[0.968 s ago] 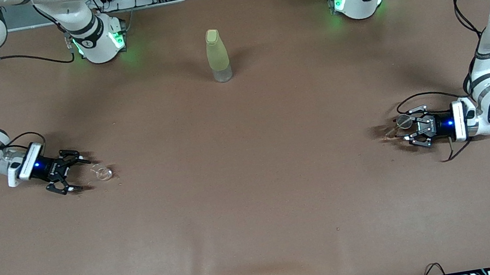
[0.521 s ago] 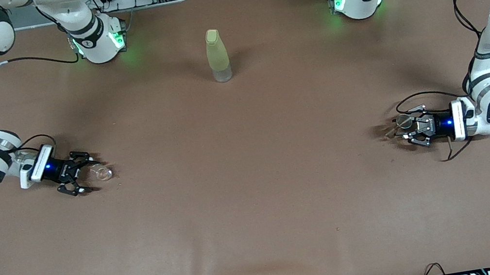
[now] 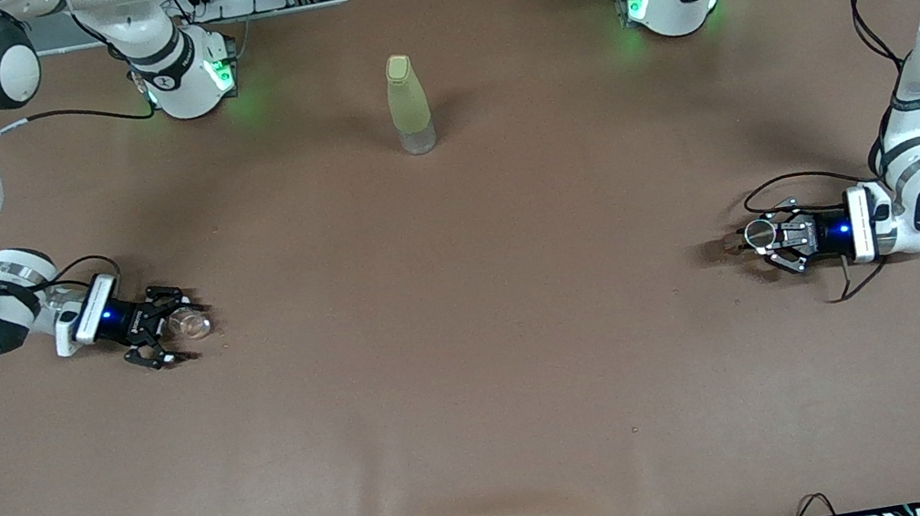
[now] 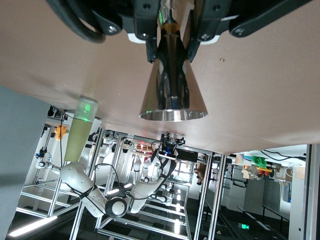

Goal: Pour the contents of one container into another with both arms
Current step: 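Close the right gripper on the glass beaker, then lift the jigger and beaker, bringing both grippers together mid-table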

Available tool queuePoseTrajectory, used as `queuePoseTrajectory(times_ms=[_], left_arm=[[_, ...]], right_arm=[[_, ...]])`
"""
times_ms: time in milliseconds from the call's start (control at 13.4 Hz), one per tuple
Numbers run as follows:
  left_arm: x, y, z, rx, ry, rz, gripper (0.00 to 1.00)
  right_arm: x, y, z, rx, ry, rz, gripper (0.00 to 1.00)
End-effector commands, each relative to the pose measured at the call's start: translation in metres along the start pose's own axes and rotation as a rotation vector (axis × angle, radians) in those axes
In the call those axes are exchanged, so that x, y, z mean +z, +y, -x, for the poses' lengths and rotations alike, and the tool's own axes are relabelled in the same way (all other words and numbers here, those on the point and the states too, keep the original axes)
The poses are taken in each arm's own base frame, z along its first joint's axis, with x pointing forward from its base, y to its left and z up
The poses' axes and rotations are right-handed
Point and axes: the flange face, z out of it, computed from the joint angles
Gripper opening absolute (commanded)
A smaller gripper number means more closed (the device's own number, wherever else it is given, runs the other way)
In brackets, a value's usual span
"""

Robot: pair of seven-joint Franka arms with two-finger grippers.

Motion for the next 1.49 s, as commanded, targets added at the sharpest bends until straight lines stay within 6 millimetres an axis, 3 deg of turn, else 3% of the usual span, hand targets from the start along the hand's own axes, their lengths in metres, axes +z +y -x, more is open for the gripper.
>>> queuePoseTrajectory(times_ms=[0, 298, 372, 447, 744, 1042, 1414], left_arm=[[-0.01, 0.002, -0.006, 0.019, 0.021, -0.025, 0.0], [-0.015, -0.005, -0.017, 0.003, -0.017, -0.044, 0.0], [-0.014, -0.007, -0.019, 0.013, -0.018, -0.048, 0.0], [-0.013, -0.012, -0.025, 0.027, -0.026, -0.049, 0.0], [-0.001, -0.017, -0.033, 0.031, -0.033, -0.028, 0.0], [0.006, -0.025, -0.042, 0.044, 0.022, -0.063, 0.0], [0.083, -0.062, -0.051, 0.031, -0.04, -0.064, 0.0]], right_arm=[[0.011, -0.012, 0.012, -0.321, 0.021, 0.029, 1.0], [0.022, -0.012, 0.01, -0.319, 0.036, 0.033, 1.0], [0.022, -0.011, 0.01, -0.319, 0.036, 0.036, 0.95], [0.024, -0.011, 0.01, -0.32, 0.038, 0.037, 0.8], [0.024, -0.012, 0.01, -0.317, 0.04, 0.036, 0.42], [0.029, -0.011, 0.007, -0.317, 0.05, 0.027, 0.2], [0.041, -0.008, -0.005, -0.28, 0.086, 0.005, 0.02]])
